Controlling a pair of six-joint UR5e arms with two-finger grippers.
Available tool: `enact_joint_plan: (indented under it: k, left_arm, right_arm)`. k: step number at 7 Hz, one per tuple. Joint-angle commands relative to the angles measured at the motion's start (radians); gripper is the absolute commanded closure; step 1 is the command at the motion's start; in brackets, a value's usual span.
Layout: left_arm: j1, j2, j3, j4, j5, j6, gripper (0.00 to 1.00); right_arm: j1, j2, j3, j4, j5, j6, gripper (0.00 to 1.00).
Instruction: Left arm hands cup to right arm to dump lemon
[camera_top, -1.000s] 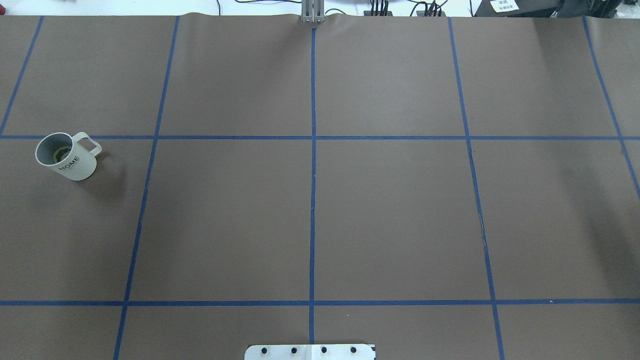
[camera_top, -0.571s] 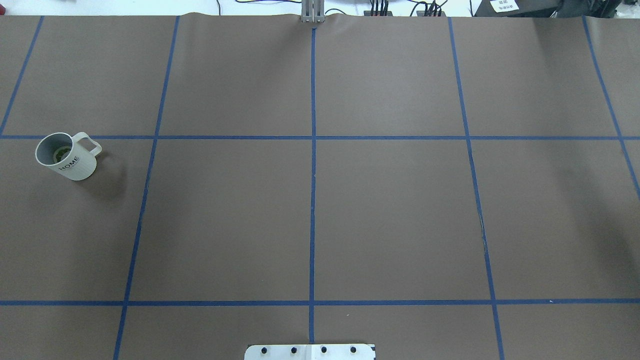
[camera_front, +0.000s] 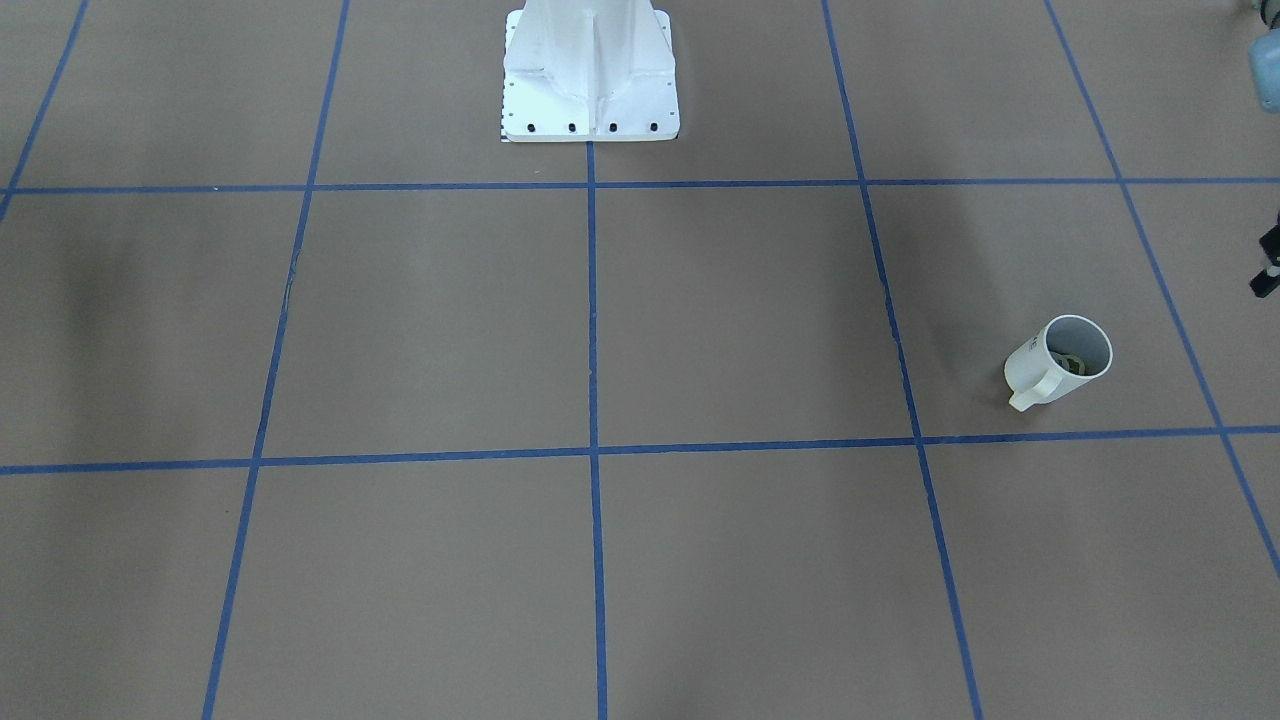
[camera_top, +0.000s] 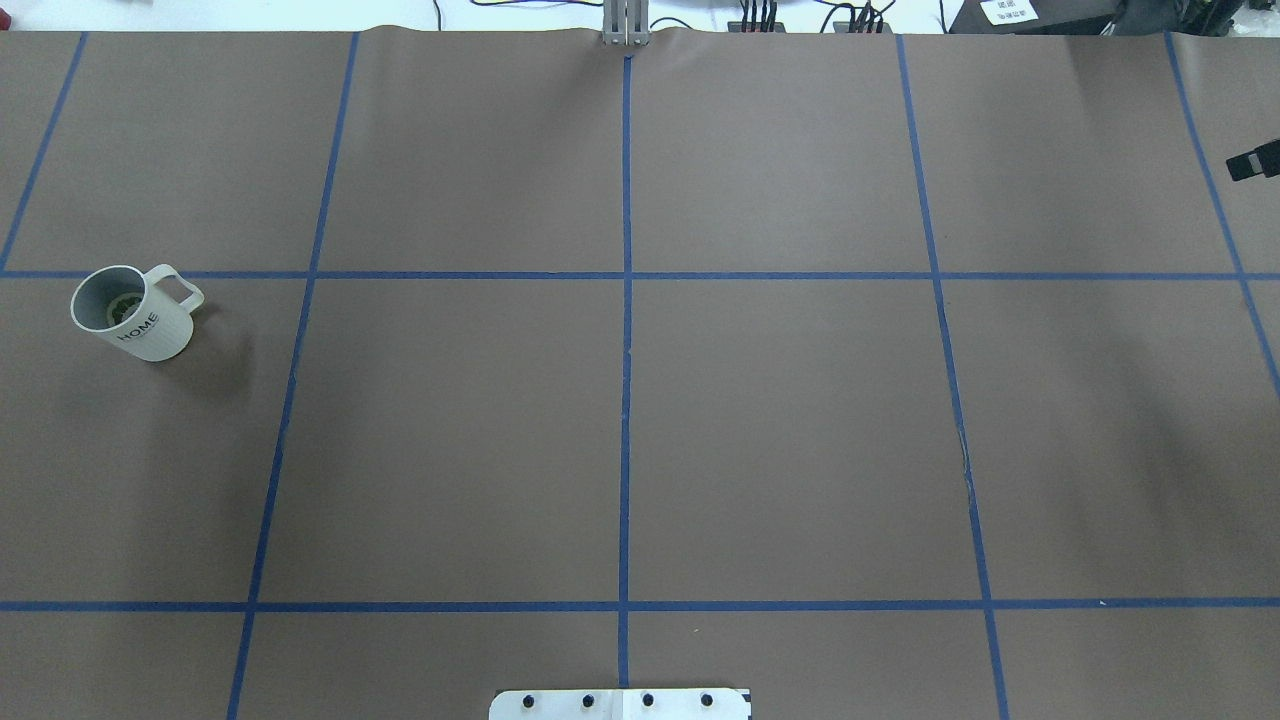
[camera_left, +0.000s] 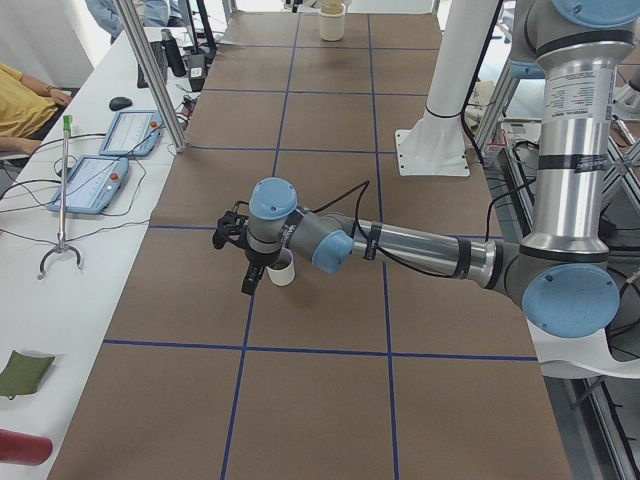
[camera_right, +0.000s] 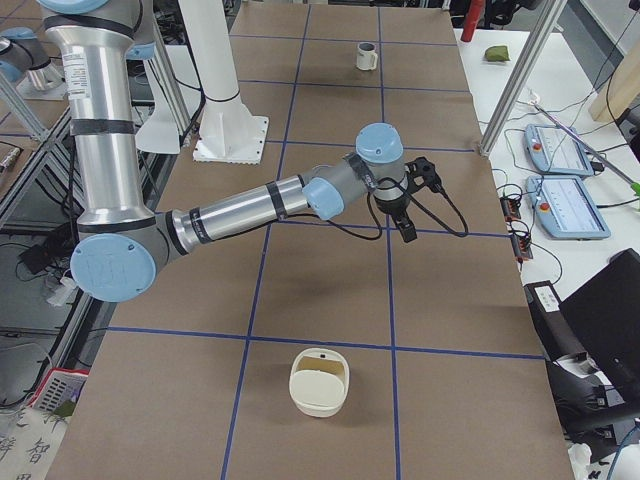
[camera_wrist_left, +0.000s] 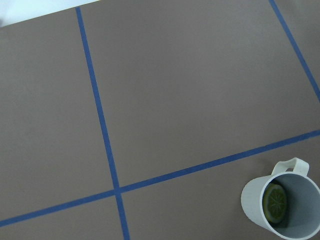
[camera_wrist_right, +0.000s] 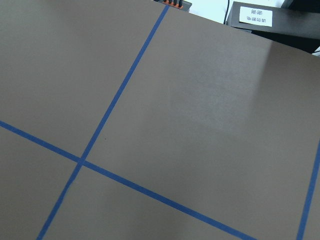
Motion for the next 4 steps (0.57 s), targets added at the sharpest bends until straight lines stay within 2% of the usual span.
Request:
enact_joint_plan:
  k: [1,2,3,4]
  left_arm:
    - [0.151,0.002,0.092,-0.258,0.053,-0.263,0.00]
    - [0.226,0.002,0.112,-0.316,0.148,-0.349,0.00]
    - [0.266,0.000,0.113,-0.318,0.188,-0.380,0.00]
    - [0.280,0.000,0.113,-0.318,0.188,-0.379,0.00]
  right_arm:
    - [-0.031,0.001,0.015,-0.001,-0.007,0.043,0.01]
    - [-0.031,0.001,0.015,0.000,-0.007,0.043,0.01]
    - [-0.031,0.001,0.015,0.000,-0.007,0.043,0.01]
    - [-0.031,-0.001,0.015,0.000,-0.007,0.041,0.01]
